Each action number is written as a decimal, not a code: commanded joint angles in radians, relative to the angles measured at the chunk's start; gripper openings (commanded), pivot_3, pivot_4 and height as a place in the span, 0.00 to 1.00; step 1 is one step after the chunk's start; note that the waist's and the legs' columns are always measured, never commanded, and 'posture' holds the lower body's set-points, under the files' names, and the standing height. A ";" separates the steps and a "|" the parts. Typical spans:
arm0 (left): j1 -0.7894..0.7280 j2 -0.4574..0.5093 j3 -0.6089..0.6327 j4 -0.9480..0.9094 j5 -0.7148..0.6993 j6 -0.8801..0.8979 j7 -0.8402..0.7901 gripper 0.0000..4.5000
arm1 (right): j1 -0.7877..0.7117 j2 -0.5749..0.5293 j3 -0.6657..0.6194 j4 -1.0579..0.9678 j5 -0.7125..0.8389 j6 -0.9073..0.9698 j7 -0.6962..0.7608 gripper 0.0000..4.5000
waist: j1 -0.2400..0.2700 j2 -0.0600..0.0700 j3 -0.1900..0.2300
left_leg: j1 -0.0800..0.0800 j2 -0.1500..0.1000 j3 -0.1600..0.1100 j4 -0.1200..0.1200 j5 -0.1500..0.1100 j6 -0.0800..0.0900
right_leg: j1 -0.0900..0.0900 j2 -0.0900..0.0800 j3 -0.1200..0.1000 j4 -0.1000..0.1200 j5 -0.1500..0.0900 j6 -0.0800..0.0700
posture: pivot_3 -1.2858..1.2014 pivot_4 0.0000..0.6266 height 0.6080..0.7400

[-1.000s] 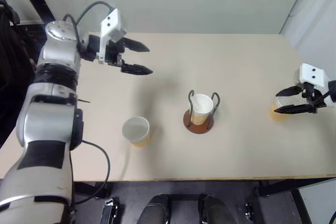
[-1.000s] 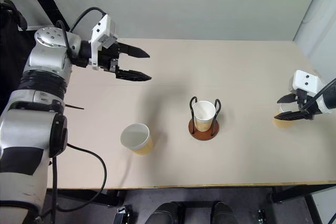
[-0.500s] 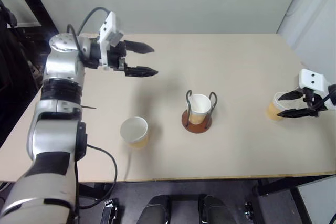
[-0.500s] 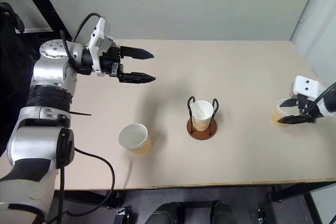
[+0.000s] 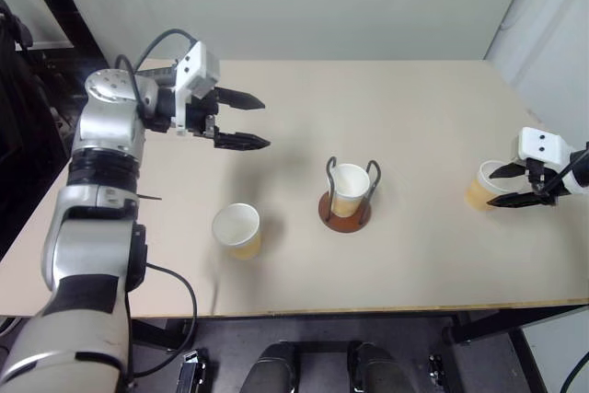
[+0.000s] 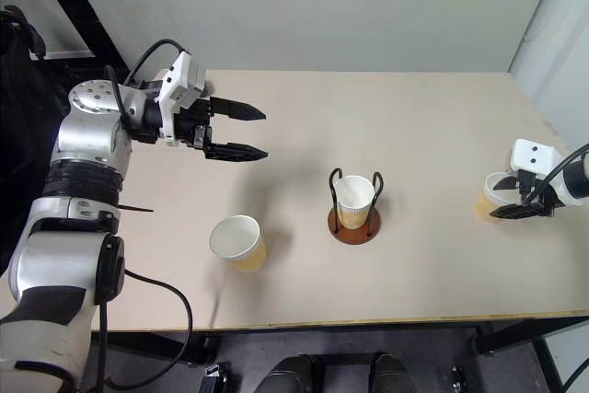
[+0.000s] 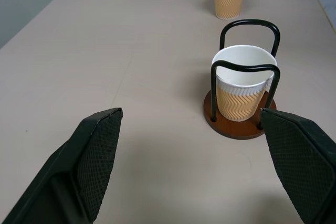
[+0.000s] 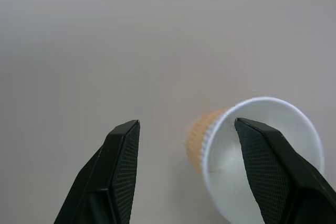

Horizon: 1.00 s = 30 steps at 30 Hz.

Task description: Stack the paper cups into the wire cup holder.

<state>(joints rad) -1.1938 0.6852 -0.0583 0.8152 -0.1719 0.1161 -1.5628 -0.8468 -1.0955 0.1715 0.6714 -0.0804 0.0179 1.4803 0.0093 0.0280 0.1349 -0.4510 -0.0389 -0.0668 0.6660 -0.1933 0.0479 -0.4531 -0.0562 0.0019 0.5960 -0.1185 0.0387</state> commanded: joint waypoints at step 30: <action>0.131 0.141 -0.194 -0.313 -0.372 0.084 -0.052 0.99 | -0.064 0.017 0.036 0.065 -0.119 -0.157 -0.011 0.65 | 0.001 0.000 0.000 | 0.000 0.000 -0.001 -0.002 -0.002 -0.003 | -0.001 0.000 0.000 -0.002 0.000 -0.001 | 0.52 0.24 1.00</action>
<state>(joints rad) -1.0623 0.7954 -0.2339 0.5637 -0.4862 0.1916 -1.5781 -0.8848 -1.0687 0.2172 0.7563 -0.2015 -0.1374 1.4641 0.0103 0.0282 0.1349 -0.4514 -0.0386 -0.0676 0.6638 -0.1954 0.0449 -0.4539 -0.0562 0.0015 0.5936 -0.1180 0.0377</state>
